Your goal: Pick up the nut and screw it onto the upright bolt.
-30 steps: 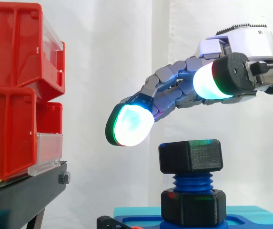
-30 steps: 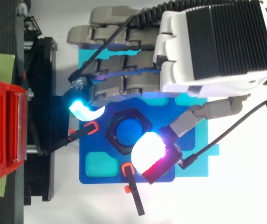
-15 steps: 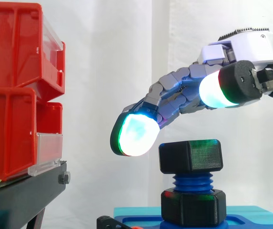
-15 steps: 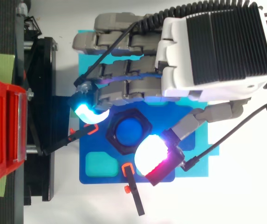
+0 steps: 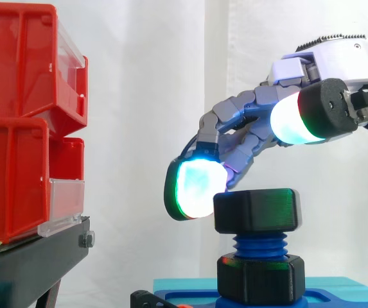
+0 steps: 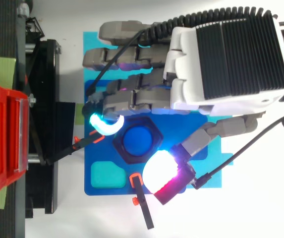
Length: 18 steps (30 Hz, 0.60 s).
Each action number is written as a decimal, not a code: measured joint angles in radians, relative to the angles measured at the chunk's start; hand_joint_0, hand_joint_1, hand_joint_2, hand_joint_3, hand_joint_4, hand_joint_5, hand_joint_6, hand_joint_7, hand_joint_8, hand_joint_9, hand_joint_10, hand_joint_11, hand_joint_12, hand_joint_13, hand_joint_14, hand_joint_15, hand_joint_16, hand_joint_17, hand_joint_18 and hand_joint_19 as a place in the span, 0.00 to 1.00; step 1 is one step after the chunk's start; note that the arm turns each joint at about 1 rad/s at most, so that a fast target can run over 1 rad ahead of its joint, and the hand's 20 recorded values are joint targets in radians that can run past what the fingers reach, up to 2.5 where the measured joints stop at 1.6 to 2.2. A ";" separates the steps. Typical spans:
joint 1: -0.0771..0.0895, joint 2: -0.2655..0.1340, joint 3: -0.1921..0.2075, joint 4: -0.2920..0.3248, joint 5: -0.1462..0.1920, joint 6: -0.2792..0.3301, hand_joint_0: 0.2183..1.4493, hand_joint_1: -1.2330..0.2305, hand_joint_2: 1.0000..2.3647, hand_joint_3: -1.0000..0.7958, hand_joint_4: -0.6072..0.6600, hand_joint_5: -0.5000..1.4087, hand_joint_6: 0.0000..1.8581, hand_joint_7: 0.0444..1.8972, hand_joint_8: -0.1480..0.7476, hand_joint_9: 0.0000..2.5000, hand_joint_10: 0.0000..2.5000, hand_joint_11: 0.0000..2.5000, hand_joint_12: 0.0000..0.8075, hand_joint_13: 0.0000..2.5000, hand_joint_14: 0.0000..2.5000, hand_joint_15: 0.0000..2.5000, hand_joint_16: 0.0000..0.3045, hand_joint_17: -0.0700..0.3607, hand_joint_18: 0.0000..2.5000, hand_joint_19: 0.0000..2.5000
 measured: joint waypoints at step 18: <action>-0.037 0.001 -0.001 -0.016 -0.031 -0.012 0.23 0.63 0.00 0.28 0.54 0.29 0.31 0.73 0.41 0.58 0.00 0.04 0.31 0.32 0.00 0.01 0.07 0.28 0.15 0.01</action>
